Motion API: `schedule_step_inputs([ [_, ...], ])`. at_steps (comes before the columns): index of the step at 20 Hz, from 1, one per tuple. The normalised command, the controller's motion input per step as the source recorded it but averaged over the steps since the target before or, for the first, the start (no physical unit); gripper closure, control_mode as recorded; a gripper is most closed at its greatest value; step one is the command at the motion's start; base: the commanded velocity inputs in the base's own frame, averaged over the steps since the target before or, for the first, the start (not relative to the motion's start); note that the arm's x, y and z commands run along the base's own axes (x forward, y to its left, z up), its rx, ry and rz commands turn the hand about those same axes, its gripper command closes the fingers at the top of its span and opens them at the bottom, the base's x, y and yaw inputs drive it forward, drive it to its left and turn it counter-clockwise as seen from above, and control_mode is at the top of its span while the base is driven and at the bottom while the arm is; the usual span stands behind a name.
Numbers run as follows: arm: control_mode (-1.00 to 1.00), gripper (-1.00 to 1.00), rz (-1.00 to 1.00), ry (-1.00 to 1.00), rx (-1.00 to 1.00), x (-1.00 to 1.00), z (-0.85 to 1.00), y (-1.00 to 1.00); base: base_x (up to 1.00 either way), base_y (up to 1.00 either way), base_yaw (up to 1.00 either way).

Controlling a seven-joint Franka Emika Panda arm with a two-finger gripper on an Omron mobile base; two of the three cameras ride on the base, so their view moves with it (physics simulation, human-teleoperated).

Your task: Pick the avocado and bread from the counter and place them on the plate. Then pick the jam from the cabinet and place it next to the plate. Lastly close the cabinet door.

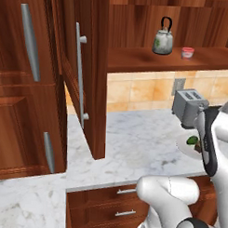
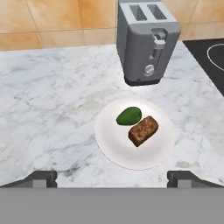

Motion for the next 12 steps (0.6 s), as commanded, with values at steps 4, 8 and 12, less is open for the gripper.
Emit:
schedule_step_inputs([
  [4,-1.0,-1.0,0.07,-0.02,-0.17,0.0,0.56,0.11,0.0,0.0,0.0],
  [8,-1.0,-1.0,0.02,0.0,-0.21,0.0,0.55,0.05,0.0,0.0,0.0],
  [12,-1.0,-1.0,0.03,-0.05,-0.13,0.0,0.58,0.0,0.0,0.0,0.0],
])
